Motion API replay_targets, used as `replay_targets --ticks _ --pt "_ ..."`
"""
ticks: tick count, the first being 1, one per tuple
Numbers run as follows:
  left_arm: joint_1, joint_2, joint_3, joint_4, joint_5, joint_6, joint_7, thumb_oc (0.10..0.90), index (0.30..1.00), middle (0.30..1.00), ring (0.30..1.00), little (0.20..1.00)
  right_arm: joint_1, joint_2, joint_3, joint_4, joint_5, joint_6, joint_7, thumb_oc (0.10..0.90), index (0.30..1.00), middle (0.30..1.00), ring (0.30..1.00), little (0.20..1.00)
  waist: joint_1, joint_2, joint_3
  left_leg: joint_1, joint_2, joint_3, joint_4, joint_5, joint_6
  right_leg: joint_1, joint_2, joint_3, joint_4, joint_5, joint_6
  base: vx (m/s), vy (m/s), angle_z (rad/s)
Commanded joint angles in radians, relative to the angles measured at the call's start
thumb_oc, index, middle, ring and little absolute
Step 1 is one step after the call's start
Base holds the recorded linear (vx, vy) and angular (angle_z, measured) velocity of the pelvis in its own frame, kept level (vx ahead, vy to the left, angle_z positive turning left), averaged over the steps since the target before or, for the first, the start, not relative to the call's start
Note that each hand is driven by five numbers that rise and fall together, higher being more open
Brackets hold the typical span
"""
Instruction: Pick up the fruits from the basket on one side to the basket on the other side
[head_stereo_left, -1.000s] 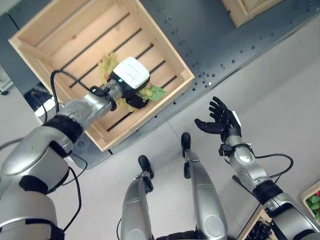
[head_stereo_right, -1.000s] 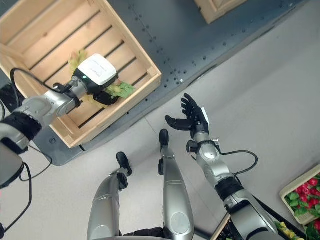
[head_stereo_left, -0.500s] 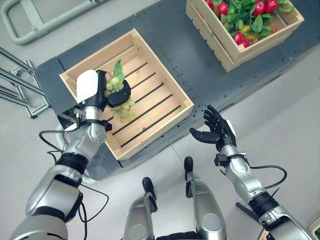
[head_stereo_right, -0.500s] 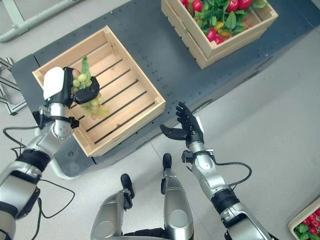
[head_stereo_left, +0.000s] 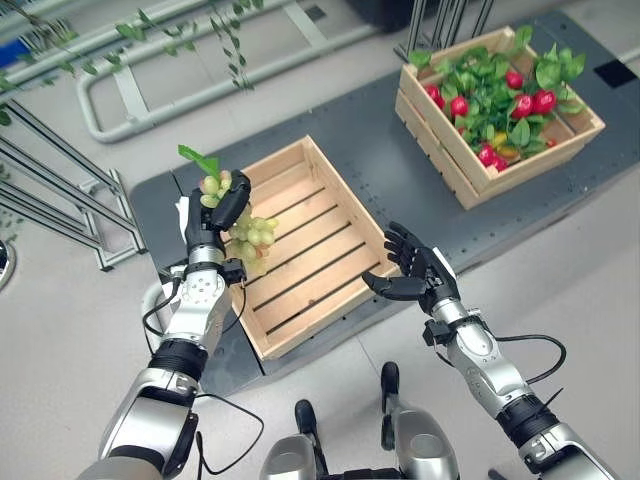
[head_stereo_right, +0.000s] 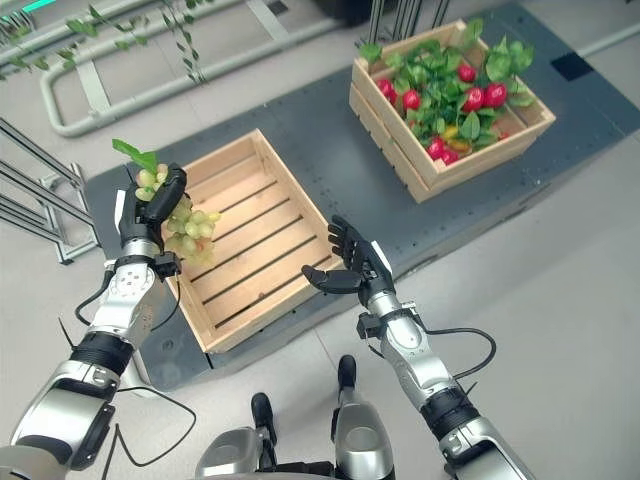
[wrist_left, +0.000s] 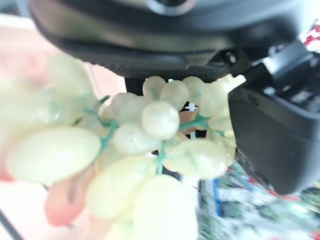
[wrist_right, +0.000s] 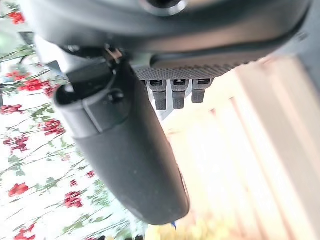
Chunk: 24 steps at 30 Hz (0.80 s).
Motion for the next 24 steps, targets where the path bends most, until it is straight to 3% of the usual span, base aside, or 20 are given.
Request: replay_targets --ticks 1,11,17,24 --pt "-0.005 0.04 0.015 -0.084 -0.007 -0.194 -0.037 0.4 0.3 0.3 0.3 0.3 0.044 0.054 0.0 -0.051 0.086 -0.035 0.079 0.8 0.9 0.9 0.9 0.9 0.029 0.006 -0.278 -0.058 -0.042 -0.041 0.017 -0.03 -0.003 0.089 -0.062 -0.012 0.001 -0.14 0.027 0.04 -0.039 0.09" --pt "-0.077 0.075 -0.047 -0.231 -0.057 -0.142 -0.155 0.4 0.3 0.3 0.3 0.3 -0.06 0.113 0.047 -0.092 0.225 0.093 0.091 0.8 0.9 0.9 0.9 0.9 0.068 0.012 -0.328 -0.038 -0.036 -0.067 0.001 -0.036 -0.003 0.128 -0.062 -0.052 0.001 -0.167 0.019 0.05 -0.037 0.11" --pt "-0.126 0.087 -0.116 -0.224 -0.012 -0.093 -0.282 0.4 0.3 0.3 0.3 0.3 -0.13 0.139 0.079 -0.089 0.246 0.112 0.067 0.8 0.9 0.9 0.9 0.9 0.082 0.008 -0.348 -0.026 -0.036 -0.073 0.001 -0.047 0.002 0.145 -0.062 -0.059 0.001 -0.176 0.021 0.07 -0.031 0.06" --pt "-0.16 0.107 -0.19 -0.248 -0.005 -0.059 -0.406 0.4 0.3 0.3 0.3 0.3 -0.173 0.157 0.105 -0.09 0.276 0.087 0.029 0.8 0.9 0.9 0.9 0.9 0.096 0.007 -0.362 -0.025 -0.037 -0.086 0.001 -0.051 0.006 0.148 -0.063 -0.064 0.001 -0.177 0.023 0.03 -0.021 0.07"
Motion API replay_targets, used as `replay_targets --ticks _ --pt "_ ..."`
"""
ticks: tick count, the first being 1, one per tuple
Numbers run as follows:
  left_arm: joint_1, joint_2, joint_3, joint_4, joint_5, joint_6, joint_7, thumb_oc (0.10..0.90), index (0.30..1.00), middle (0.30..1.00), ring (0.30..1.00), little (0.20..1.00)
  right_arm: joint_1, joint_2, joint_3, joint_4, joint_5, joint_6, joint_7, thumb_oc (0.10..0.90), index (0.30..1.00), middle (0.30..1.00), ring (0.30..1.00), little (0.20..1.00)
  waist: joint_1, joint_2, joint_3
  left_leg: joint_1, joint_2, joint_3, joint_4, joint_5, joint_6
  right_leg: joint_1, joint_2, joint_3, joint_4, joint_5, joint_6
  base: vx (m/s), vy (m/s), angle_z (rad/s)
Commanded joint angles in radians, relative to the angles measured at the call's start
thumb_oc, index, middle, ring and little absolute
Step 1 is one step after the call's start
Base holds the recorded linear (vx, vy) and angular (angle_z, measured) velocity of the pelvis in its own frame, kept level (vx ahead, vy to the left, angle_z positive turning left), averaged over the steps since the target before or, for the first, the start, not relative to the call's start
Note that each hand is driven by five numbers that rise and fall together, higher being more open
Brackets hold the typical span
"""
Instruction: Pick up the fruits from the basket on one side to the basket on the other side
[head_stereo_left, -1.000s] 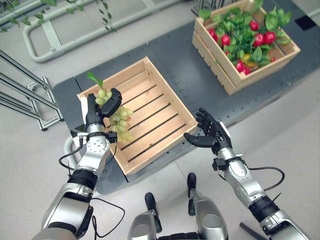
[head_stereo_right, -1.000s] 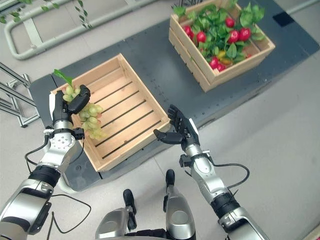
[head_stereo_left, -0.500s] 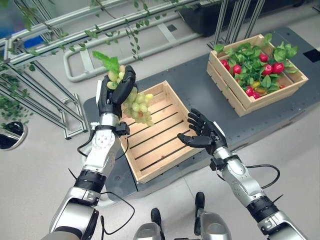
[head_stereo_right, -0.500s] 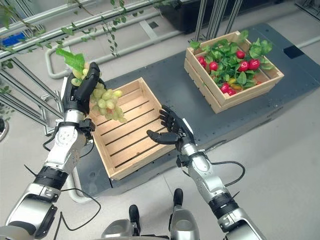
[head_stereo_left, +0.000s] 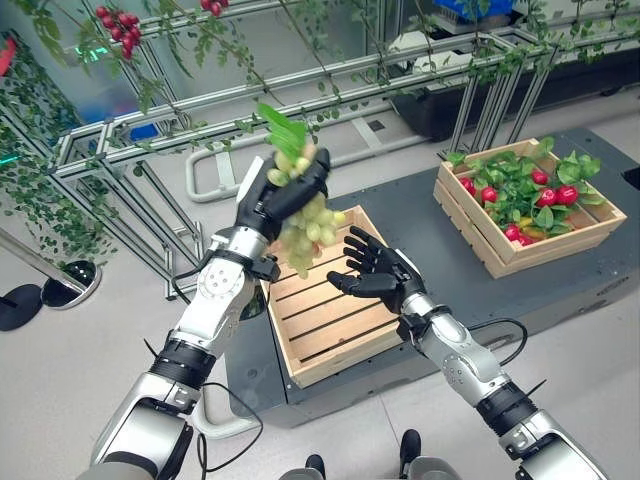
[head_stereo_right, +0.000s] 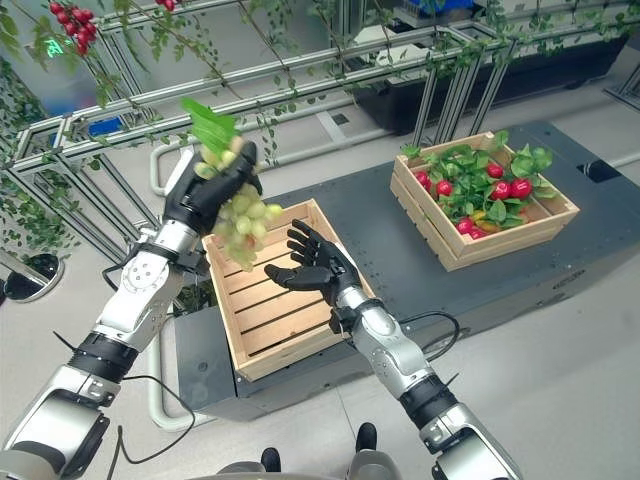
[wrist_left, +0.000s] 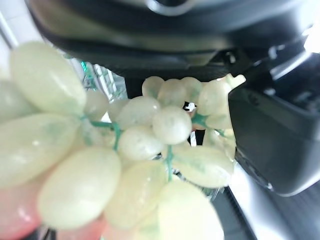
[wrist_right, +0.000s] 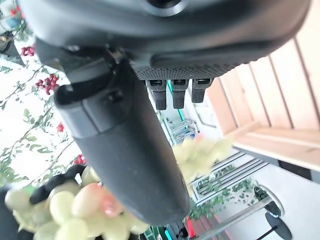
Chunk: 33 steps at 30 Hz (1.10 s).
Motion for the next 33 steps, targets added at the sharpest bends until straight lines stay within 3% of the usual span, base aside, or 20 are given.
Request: replay_targets --ticks 1,16,21,22,23,30,31,32,33 --pt "-0.159 0.056 -0.033 -0.022 0.004 -0.077 -0.066 0.4 0.3 0.3 0.3 0.3 -0.091 0.069 0.021 -0.063 0.075 -0.096 0.003 0.8 0.9 0.9 0.9 0.9 0.008 -0.035 -0.145 -0.033 -0.046 -0.014 0.002 -0.064 0.011 0.101 -0.06 -0.004 0.002 -0.163 0.021 -0.01 -0.024 0.04" --pt "-0.182 0.006 -0.108 -0.049 -0.021 -0.045 -0.131 0.4 0.3 0.3 0.3 0.3 -0.152 0.127 0.074 -0.094 0.195 -0.121 0.003 0.8 0.9 0.9 0.9 0.9 0.019 -0.039 -0.149 -0.037 -0.04 -0.025 0.002 -0.067 0.012 0.097 -0.057 -0.003 0.002 -0.166 0.02 -0.01 -0.012 0.03" --pt "-0.181 -0.035 -0.12 -0.078 -0.052 -0.016 -0.149 0.4 0.3 0.3 0.3 0.3 -0.156 0.155 0.072 -0.09 0.216 -0.167 0.014 0.8 0.9 0.9 0.9 0.9 0.021 -0.039 -0.15 -0.036 -0.039 -0.026 0.002 -0.07 0.013 0.097 -0.057 -0.004 0.002 -0.168 0.02 -0.01 -0.005 0.0" --pt "-0.179 -0.042 -0.12 -0.078 -0.051 -0.014 -0.153 0.4 0.3 0.3 0.3 0.3 -0.157 0.157 0.07 -0.093 0.229 -0.186 0.022 0.676 0.714 0.714 0.714 0.714 0.021 -0.039 -0.149 -0.036 -0.039 -0.026 0.002 -0.07 0.013 0.098 -0.057 -0.003 0.002 -0.168 0.02 -0.03 -0.025 0.0" --pt "-0.177 -0.051 -0.123 -0.08 -0.036 -0.013 -0.149 0.4 0.3 0.3 0.3 0.3 -0.157 0.166 0.068 -0.096 0.249 -0.209 0.048 0.4 0.3 0.3 0.3 0.3 0.021 -0.039 -0.149 -0.034 -0.039 -0.027 0.002 -0.071 0.013 0.099 -0.056 -0.003 0.002 -0.169 0.02 0.0 0.0 0.0" --pt "-0.16 -0.057 -0.111 -0.064 -0.035 0.0 -0.138 0.4 0.3 0.3 0.3 0.3 -0.143 0.189 0.043 -0.112 0.277 -0.263 0.034 0.4 0.3 0.3 0.3 0.3 0.022 -0.038 -0.155 -0.026 -0.039 -0.026 0.002 -0.078 0.017 0.102 -0.054 0.001 0.002 -0.172 0.019 0.0 0.0 0.0" --pt "-0.157 -0.059 -0.107 -0.059 -0.035 0.011 -0.135 0.417 0.326 0.326 0.326 0.326 -0.141 0.189 0.039 -0.11 0.271 -0.27 0.026 0.4 0.3 0.3 0.3 0.3 0.022 -0.038 -0.156 -0.026 -0.038 -0.025 0.002 -0.078 0.017 0.101 -0.055 0.001 0.002 -0.172 0.019 0.0 0.0 0.0" --pt "-0.153 -0.059 -0.102 -0.059 -0.038 0.037 -0.117 0.8 0.9 0.9 0.9 0.9 -0.136 0.188 0.032 -0.111 0.266 -0.274 0.02 0.4 0.3 0.3 0.3 0.3 0.022 -0.039 -0.157 -0.026 -0.038 -0.025 0.002 -0.078 0.018 0.101 -0.055 0.002 0.002 -0.172 0.02 0.0 0.0 0.0" --pt "-0.145 -0.062 -0.092 -0.046 -0.037 0.042 -0.103 0.8 0.9 0.9 0.9 0.9 -0.13 0.185 0.023 -0.114 0.26 -0.279 0.015 0.4 0.3 0.3 0.3 0.3 0.021 -0.039 -0.157 -0.026 -0.038 -0.024 0.002 -0.078 0.019 0.1 -0.054 0.003 0.002 -0.172 0.021 0.0 0.0 0.0"
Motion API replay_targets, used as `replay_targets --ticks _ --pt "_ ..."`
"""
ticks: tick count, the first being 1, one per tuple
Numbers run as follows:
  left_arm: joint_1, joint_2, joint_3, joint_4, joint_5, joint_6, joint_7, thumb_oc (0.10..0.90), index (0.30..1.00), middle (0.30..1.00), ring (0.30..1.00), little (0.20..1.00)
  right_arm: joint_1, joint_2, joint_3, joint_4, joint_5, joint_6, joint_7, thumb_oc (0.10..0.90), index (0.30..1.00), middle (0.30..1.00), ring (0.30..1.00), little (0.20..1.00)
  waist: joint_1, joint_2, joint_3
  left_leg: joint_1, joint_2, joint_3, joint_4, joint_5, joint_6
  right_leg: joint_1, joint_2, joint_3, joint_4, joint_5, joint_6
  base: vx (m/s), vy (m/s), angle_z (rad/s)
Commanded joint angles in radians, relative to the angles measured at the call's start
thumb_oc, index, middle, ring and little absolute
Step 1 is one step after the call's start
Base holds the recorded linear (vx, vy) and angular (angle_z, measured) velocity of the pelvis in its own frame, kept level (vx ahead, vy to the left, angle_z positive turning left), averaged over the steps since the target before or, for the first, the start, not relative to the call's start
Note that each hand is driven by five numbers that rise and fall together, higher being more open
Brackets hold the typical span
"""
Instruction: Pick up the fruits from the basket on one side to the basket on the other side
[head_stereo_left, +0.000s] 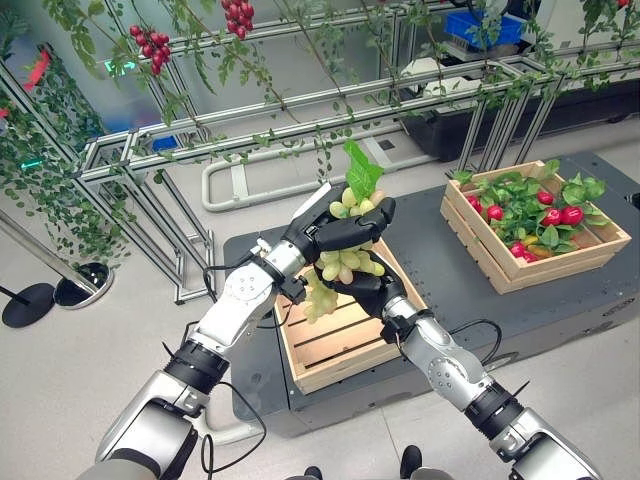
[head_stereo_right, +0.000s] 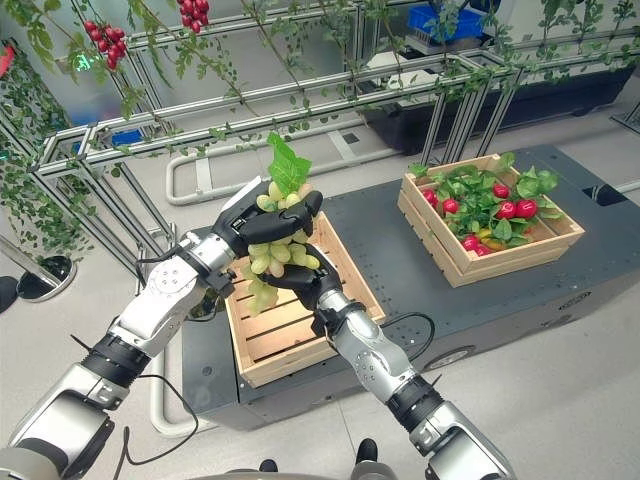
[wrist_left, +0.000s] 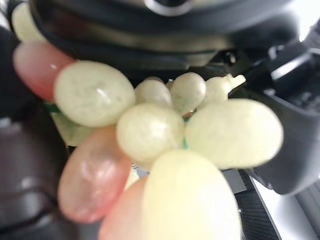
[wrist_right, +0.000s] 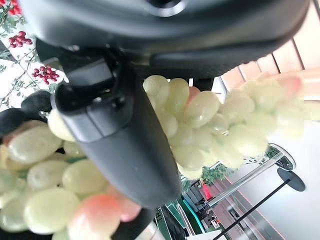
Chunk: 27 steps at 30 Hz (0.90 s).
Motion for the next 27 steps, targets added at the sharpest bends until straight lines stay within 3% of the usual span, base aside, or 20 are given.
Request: replay_targets --ticks 1,8,18,23,27 --pt "-0.133 -0.032 -0.015 0.04 -0.068 -0.016 0.038 0.8 0.9 0.9 0.9 0.9 -0.122 0.162 -0.08 -0.09 0.062 -0.223 0.025 0.4 0.3 0.3 0.3 0.3 0.002 -0.035 -0.11 -0.018 -0.036 -0.007 0.002 -0.086 0.02 0.1 -0.055 0.02 0.002 -0.171 0.022 0.0 0.0 0.0" --pt "-0.112 -0.037 0.024 0.07 -0.056 -0.058 0.105 0.8 0.9 0.9 0.9 0.9 -0.118 0.148 -0.111 -0.082 0.038 -0.234 -0.002 0.4 0.3 0.3 0.3 0.3 -0.002 -0.039 -0.109 -0.018 -0.035 -0.004 0.002 -0.088 0.022 0.096 -0.055 0.023 0.002 -0.169 0.022 0.0 0.0 0.0" --pt "-0.069 -0.01 0.086 0.072 -0.037 -0.077 0.118 0.8 0.9 0.9 0.9 0.9 -0.063 0.123 -0.162 -0.08 0.024 -0.245 0.007 0.4 0.3 0.3 0.3 0.3 -0.011 -0.041 -0.111 -0.013 -0.033 0.007 0.002 -0.092 0.025 0.093 -0.053 0.033 0.002 -0.169 0.023 0.01 0.004 -0.04" --pt "-0.039 0.01 0.127 0.076 -0.097 -0.123 0.061 0.8 0.9 0.9 0.9 0.9 -0.04 0.097 -0.202 -0.07 0.016 -0.242 0.004 0.4 0.3 0.3 0.3 0.3 -0.018 -0.04 -0.108 -0.012 -0.031 0.014 0.002 -0.094 0.025 0.09 -0.052 0.04 0.002 -0.169 0.022 0.0 0.0 0.0" --pt "0.007 -0.002 0.181 0.032 -0.194 -0.202 0.07 0.8 0.9 0.9 0.9 0.9 0.002 0.082 -0.242 -0.058 0.0 -0.232 0.028 0.4 0.3 0.3 0.3 0.3 -0.021 -0.042 -0.106 -0.007 -0.03 0.016 0.002 -0.098 0.027 0.093 -0.052 0.044 0.002 -0.169 0.021 0.01 0.003 -0.01"
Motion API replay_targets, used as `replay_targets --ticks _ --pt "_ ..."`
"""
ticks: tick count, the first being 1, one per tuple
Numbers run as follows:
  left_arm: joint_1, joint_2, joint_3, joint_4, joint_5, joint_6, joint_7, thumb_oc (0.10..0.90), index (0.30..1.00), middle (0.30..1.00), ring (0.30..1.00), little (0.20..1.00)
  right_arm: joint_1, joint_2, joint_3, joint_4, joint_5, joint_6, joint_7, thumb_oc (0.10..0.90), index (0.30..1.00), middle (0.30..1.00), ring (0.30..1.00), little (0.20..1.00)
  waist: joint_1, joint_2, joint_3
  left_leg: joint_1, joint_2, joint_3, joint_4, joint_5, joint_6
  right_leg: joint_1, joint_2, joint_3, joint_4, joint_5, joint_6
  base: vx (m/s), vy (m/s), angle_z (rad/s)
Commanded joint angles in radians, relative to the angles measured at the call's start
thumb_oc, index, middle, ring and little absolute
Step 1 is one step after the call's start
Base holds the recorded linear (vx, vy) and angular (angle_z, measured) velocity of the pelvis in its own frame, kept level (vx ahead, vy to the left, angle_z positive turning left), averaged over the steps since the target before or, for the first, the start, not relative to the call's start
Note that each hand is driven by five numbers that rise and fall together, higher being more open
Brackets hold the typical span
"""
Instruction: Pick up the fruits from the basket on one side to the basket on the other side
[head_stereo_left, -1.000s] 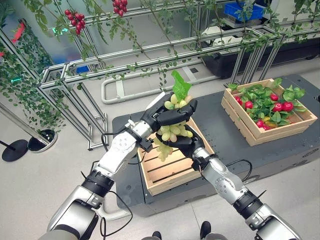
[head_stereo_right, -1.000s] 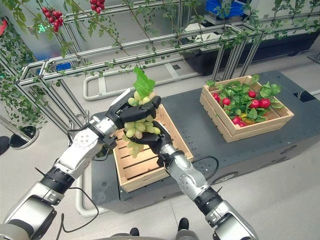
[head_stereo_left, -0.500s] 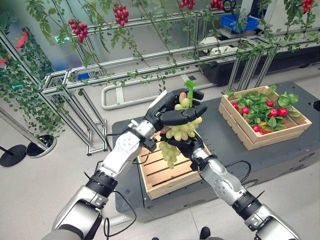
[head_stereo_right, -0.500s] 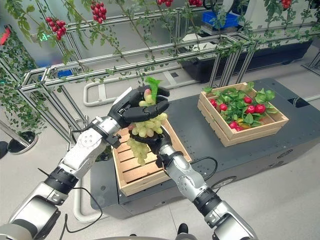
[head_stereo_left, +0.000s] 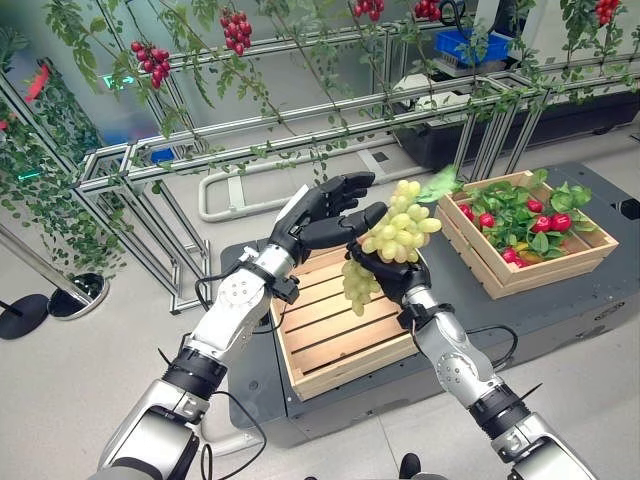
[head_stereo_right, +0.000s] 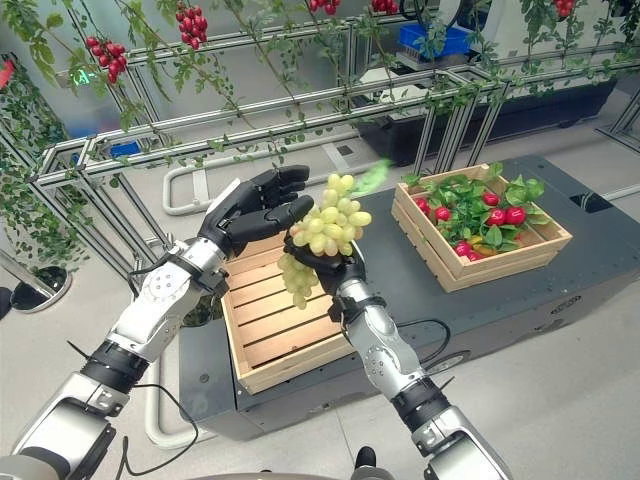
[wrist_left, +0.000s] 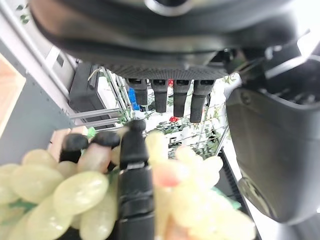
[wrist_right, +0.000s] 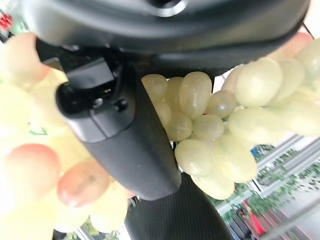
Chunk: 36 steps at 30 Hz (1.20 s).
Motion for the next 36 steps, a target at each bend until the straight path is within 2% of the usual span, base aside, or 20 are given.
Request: replay_targets --ticks 1,3,5,8,12,17,23,25,27,28,29,30,31,32,33,34,36 --pt "-0.039 0.002 0.125 -0.006 -0.109 -0.236 0.05 0.8 0.9 0.9 0.9 0.9 -0.037 0.069 -0.092 -0.051 -0.007 -0.141 0.069 0.4 0.3 0.3 0.3 0.3 -0.016 -0.035 -0.089 -0.015 -0.029 -0.002 0.002 -0.098 0.024 0.095 -0.055 0.023 0.002 -0.169 0.021 0.03 0.004 -0.04" --pt "-0.014 -0.011 0.153 -0.021 -0.076 -0.307 0.123 0.8 0.9 0.9 0.9 0.9 -0.014 0.07 -0.105 -0.046 -0.015 -0.147 0.068 0.4 0.3 0.3 0.3 0.3 -0.017 -0.039 -0.09 -0.013 -0.029 -0.003 0.002 -0.099 0.025 0.096 -0.054 0.026 0.002 -0.169 0.022 0.03 -0.007 -0.03" --pt "0.018 -0.024 0.19 -0.037 0.004 -0.385 0.244 0.8 0.9 0.9 0.9 0.9 0.014 0.07 -0.123 -0.045 -0.026 -0.15 0.074 0.4 0.3 0.3 0.3 0.3 -0.017 -0.044 -0.09 -0.013 -0.029 -0.004 0.002 -0.101 0.025 0.096 -0.053 0.027 0.002 -0.17 0.021 0.0 0.0 0.0" --pt "0.063 -0.04 0.231 -0.048 0.116 -0.41 0.362 0.8 0.9 0.9 0.9 0.9 0.046 0.066 -0.144 -0.052 -0.032 -0.153 0.071 0.4 0.3 0.3 0.3 0.3 -0.02 -0.051 -0.086 -0.011 -0.028 -0.003 0.002 -0.102 0.025 0.096 -0.051 0.03 0.002 -0.17 0.021 0.0 0.0 0.0" --pt "0.124 -0.05 0.24 -0.051 0.169 -0.391 0.363 0.8 0.9 0.9 0.9 0.9 0.088 0.058 -0.17 -0.069 -0.045 -0.162 0.079 0.4 0.3 0.3 0.3 0.3 -0.023 -0.055 -0.082 -0.011 -0.027 0.0 0.002 -0.104 0.026 0.094 -0.05 0.034 0.002 -0.171 0.021 0.0 0.0 0.0" --pt "0.283 -0.058 0.245 -0.079 0.165 -0.351 0.262 0.8 0.9 0.9 0.9 0.9 0.214 0.034 -0.236 -0.141 -0.036 -0.195 0.163 0.4 0.3 0.3 0.3 0.3 -0.027 -0.061 -0.065 -0.014 -0.027 0.012 0.002 -0.105 0.033 0.085 -0.047 0.044 0.002 -0.165 0.025 0.0 -0.016 -0.05" --pt "0.477 -0.116 0.284 -0.053 0.119 -0.293 0.275 0.8 0.9 0.9 0.9 0.9 0.326 0.034 -0.298 -0.243 -0.037 -0.21 0.23 0.4 0.3 0.3 0.3 0.3 -0.037 -0.081 -0.046 0.001 -0.029 0.024 0.002 -0.105 0.046 0.097 -0.035 0.065 0.002 -0.159 0.019 0.02 -0.046 -0.11" --pt "0.513 -0.128 0.27 -0.039 0.131 -0.297 0.285 0.8 0.9 0.9 0.9 0.9 0.324 0.021 -0.308 -0.255 -0.029 -0.216 0.229 0.4 0.3 0.3 0.3 0.3 -0.032 -0.092 -0.037 0.002 -0.032 0.025 0.019 -0.107 0.046 0.093 -0.029 0.085 0.002 -0.156 0.011 -0.05 0.02 -0.08" --pt "0.537 -0.138 0.256 -0.029 0.156 -0.323 0.299 0.8 0.9 0.9 0.9 0.9 0.305 -0.005 -0.32 -0.246 -0.005 -0.214 0.245 0.4 0.3 0.3 0.3 0.3 -0.01 -0.109 -0.024 -0.039 -0.066 -0.045 0.131 -0.164 0.055 0.08 -0.028 0.132 0.002 -0.149 0.01 -0.1 0.092 -0.26" --pt "0.545 -0.14 0.255 -0.031 0.164 -0.335 0.318 0.8 0.9 0.9 0.9 0.9 0.297 -0.01 -0.318 -0.245 -0.001 -0.206 0.253 0.4 0.3 0.3 0.3 0.3 0.001 -0.109 -0.02 -0.054 -0.09 -0.103 0.157 -0.182 0.064 0.074 -0.026 0.156 0.002 -0.145 0.012 -0.23 0.198 -0.57" --pt "0.561 -0.143 0.259 -0.043 0.184 -0.372 0.369 0.8 0.9 0.9 0.9 0.9 0.239 -0.041 -0.289 -0.239 0.026 -0.194 0.265 0.4 0.3 0.3 0.3 0.3 0.052 -0.102 -0.009 -0.106 -0.194 -0.318 0.185 -0.2 0.097 0.035 -0.009 0.26 0.002 -0.114 0.023 -0.23 0.185 -0.73" --pt "0.556 -0.137 0.262 -0.05 0.182 -0.371 0.376 0.8 0.9 0.9 0.9 0.9 0.218 -0.044 -0.278 -0.232 0.032 -0.193 0.263 0.4 0.3 0.3 0.3 0.3 0.059 -0.1 -0.007 -0.116 -0.208 -0.338 0.182 -0.195 0.103 0.022 -0.01 0.274 0.002 -0.107 0.026 -0.36 0.297 -1.78" --pt "0.528 -0.12 0.27 -0.058 0.202 -0.364 0.351 0.8 0.9 0.9 0.9 0.9 0.153 -0.034 -0.258 -0.199 0.016 -0.231 0.216 0.4 0.3 0.3 0.3 0.3 0.067 -0.089 0.003 -0.122 -0.211 -0.312 0.162 -0.188 0.116 -0.009 -0.013 0.29 0.002 -0.091 0.037 -0.29 0.266 -2.2" --pt "0.498 -0.112 0.255 -0.043 0.219 -0.367 0.347 0.8 0.9 0.9 0.9 0.9 0.135 -0.018 -0.256 -0.191 0.013 -0.244 0.18 0.4 0.3 0.3 0.3 0.3 0.056 -0.085 0.009 -0.119 -0.199 -0.266 0.157 -0.191 0.122 -0.034 -0.021 0.289 0.002 -0.07 0.05 -0.41 0.359 -2.42" --pt "0.46 -0.099 0.233 -0.048 0.219 -0.373 0.361 0.8 0.9 0.9 0.9 0.9 0.137 -0.004 -0.248 -0.221 0.012 -0.258 0.162 0.4 0.3 0.3 0.3 0.3 0.04 -0.084 0.021 -0.134 -0.215 -0.257 0.181 -0.203 0.134 -0.081 -0.032 0.311 0.002 -0.034 0.071 -0.34 0.266 -1.48" --pt "0.445 -0.094 0.225 -0.053 0.229 -0.379 0.368 0.8 0.9 0.9 0.9 0.9 0.142 -0.001 -0.242 -0.239 -0.001 -0.271 0.149 0.4 0.3 0.3 0.3 0.3 0.035 -0.084 0.025 -0.143 -0.222 -0.257 0.193 -0.208 0.138 -0.099 -0.034 0.319 0.002 -0.022 0.076 -0.32 0.226 -1.05" --pt "0.413 -0.085 0.214 -0.019 0.235 -0.408 0.402 0.8 0.9 0.9 0.9 0.9 0.164 0.01 -0.244 -0.227 0.004 -0.267 0.18 0.4 0.3 0.3 0.3 0.3 0.021 -0.082 0.037 -0.14 -0.23 -0.218 0.196 -0.22 0.139 -0.146 -0.046 0.293 0.002 0.015 0.098 -0.26 0.179 -0.66"
